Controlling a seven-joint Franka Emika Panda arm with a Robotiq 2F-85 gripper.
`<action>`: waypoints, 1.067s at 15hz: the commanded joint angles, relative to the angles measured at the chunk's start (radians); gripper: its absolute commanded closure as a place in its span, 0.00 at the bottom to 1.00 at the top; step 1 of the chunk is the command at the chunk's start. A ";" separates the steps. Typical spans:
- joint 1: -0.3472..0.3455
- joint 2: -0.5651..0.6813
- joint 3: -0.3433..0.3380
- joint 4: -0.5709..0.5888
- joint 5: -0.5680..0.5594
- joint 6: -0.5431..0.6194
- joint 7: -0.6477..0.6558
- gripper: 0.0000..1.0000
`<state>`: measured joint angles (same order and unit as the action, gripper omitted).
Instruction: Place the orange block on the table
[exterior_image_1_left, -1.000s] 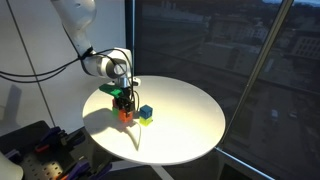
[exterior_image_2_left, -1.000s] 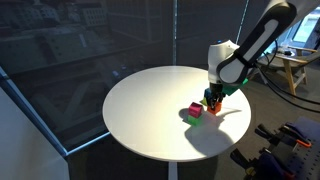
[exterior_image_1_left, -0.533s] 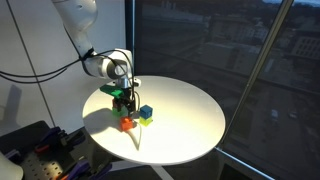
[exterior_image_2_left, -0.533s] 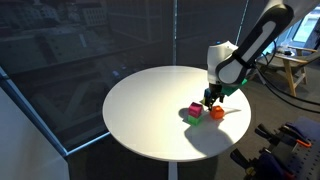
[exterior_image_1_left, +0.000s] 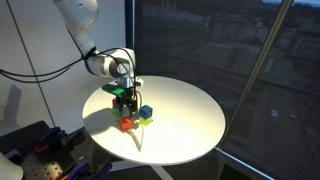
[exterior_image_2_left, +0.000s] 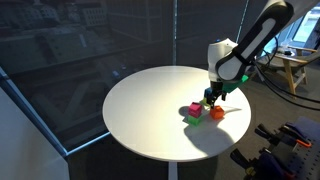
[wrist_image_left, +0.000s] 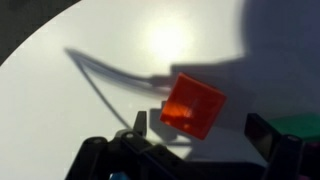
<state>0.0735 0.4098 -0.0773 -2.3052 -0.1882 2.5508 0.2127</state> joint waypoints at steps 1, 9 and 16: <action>-0.019 -0.065 0.014 -0.008 0.031 -0.059 -0.050 0.00; -0.034 -0.168 0.060 -0.019 0.099 -0.103 -0.147 0.00; -0.041 -0.273 0.087 -0.046 0.149 -0.147 -0.238 0.00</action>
<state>0.0547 0.2122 -0.0099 -2.3139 -0.0740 2.4335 0.0393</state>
